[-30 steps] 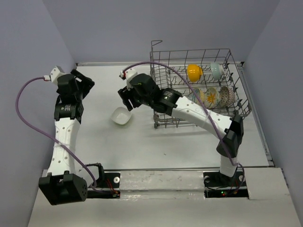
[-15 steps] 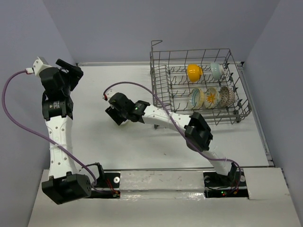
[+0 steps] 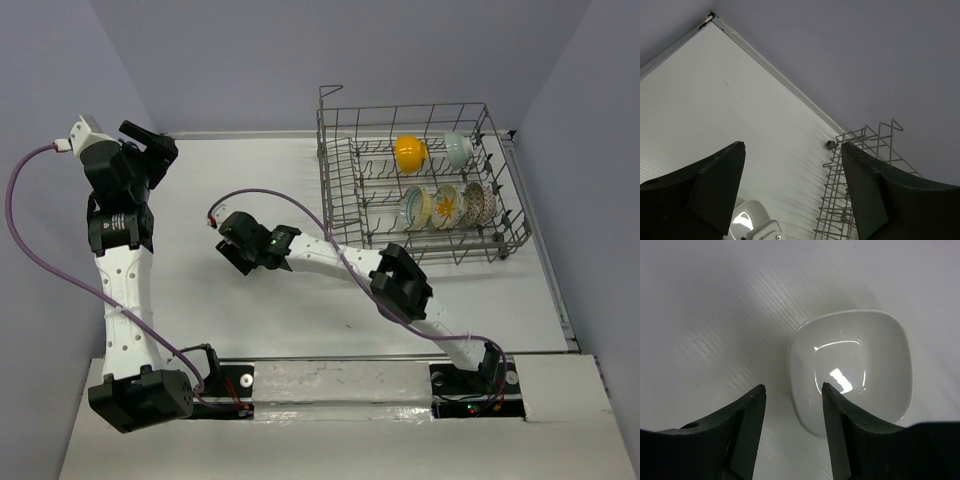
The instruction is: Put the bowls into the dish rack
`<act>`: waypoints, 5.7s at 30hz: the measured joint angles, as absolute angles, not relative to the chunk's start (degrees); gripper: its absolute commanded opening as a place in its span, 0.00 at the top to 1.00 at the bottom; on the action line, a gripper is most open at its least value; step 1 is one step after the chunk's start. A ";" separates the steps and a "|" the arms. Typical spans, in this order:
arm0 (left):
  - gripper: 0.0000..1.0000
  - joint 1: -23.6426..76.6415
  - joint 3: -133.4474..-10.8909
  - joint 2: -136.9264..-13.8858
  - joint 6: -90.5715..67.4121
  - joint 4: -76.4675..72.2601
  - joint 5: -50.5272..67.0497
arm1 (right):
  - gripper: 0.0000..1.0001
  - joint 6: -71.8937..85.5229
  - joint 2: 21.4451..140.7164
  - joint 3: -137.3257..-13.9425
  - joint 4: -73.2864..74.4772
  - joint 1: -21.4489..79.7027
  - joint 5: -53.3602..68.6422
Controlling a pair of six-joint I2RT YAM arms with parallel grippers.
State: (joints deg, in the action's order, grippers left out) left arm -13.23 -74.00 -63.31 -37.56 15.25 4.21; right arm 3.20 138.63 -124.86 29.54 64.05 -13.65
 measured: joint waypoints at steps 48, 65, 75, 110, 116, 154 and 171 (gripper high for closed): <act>0.14 -13.26 -69.43 -61.63 -37.67 12.78 5.85 | 0.99 10.76 83.24 -110.72 13.06 43.90 -8.56; 0.14 -13.26 -67.83 -61.65 -38.02 9.98 8.45 | 0.99 55.09 102.89 -80.44 -25.80 11.51 38.87; 0.14 -13.26 -67.66 -61.65 -38.02 9.32 8.69 | 0.99 83.85 117.60 -84.09 -61.43 11.07 50.33; 0.14 -13.26 -66.98 -61.76 -38.48 8.82 9.04 | 0.99 76.99 138.39 -115.15 -28.58 11.11 54.13; 0.14 -13.26 -66.98 -61.76 -38.48 8.82 9.04 | 0.99 76.20 140.07 -116.92 -24.40 11.11 54.04; 0.14 -13.26 -66.98 -61.76 -38.65 8.84 9.69 | 0.89 50.68 139.15 -120.70 6.13 14.70 44.34; 0.13 -13.26 -66.98 -61.76 -38.65 8.82 9.76 | 0.76 44.51 135.22 -119.04 10.72 14.31 34.79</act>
State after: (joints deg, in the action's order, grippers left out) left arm -13.26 -66.98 -61.76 -38.65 8.82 9.76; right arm 44.51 135.22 -119.04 10.72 14.31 34.79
